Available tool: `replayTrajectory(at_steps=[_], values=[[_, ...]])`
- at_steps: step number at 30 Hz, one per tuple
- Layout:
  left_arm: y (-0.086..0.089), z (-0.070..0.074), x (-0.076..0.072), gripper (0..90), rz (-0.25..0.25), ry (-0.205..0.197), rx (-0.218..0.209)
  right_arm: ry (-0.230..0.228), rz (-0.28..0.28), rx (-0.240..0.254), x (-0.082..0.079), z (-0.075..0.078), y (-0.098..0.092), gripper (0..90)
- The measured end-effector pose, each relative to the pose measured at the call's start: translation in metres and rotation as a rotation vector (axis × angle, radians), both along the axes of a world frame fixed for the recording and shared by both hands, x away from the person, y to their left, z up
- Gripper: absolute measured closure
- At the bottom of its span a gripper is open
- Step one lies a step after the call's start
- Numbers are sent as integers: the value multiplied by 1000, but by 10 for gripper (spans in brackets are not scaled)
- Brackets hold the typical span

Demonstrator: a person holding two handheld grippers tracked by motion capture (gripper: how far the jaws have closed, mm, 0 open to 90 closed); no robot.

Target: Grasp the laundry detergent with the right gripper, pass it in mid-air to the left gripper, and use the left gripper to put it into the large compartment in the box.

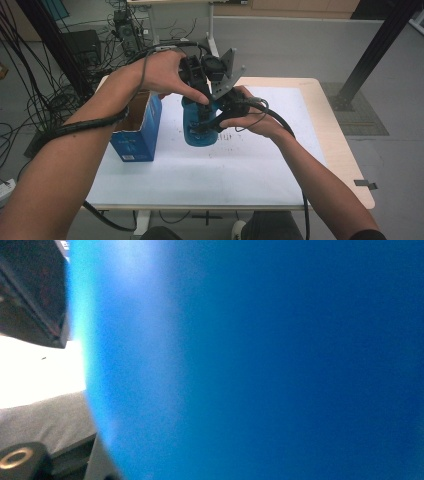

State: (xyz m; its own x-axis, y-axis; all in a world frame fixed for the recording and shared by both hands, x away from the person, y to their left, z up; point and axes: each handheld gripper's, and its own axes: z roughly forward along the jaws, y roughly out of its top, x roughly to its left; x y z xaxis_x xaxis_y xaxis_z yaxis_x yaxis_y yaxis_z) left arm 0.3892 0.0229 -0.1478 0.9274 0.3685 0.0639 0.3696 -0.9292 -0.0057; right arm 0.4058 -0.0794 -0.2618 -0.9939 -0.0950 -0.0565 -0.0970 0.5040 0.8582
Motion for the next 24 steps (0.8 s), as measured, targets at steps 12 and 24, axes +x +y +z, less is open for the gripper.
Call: replayTrajectory(at_steps=[12, 24], values=[[0, 0, 1, 47, 1, -3, 3, -1, -5, 0, 1, 0, 0, 438], [2, -1, 1, 47, 2, 1, 2, -4, -4, -1, 1, -1, 1, 437]])
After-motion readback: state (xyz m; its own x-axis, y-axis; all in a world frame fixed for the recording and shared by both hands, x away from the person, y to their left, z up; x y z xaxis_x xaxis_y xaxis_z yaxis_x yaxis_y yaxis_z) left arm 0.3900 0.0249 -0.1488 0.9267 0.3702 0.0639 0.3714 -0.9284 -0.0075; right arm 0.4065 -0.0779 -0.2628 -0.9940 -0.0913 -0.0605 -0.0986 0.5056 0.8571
